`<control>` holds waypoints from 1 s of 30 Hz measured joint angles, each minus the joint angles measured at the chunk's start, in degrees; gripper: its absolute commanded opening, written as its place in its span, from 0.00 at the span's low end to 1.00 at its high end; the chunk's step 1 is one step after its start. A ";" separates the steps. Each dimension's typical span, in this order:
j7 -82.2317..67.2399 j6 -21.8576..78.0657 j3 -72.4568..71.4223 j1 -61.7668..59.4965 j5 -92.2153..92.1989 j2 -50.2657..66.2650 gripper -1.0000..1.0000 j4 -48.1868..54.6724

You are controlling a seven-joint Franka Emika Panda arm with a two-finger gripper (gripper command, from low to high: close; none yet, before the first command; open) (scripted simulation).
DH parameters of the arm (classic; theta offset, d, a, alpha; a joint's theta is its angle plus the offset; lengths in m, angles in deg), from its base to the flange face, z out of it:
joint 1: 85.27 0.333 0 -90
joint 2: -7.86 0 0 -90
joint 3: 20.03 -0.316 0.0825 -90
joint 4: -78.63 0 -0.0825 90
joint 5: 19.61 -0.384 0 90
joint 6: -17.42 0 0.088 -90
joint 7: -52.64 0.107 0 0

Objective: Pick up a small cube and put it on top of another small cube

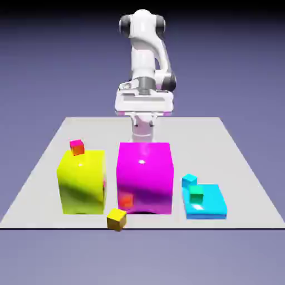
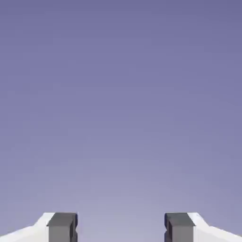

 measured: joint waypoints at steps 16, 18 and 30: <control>1.89 33.40 5.24 -2.13 -6.58 30.22 0.50 33.22; 2.13 37.58 5.90 -2.45 -7.41 34.00 0.50 37.38; 3.54 62.63 9.83 -3.86 -12.34 56.66 0.50 62.29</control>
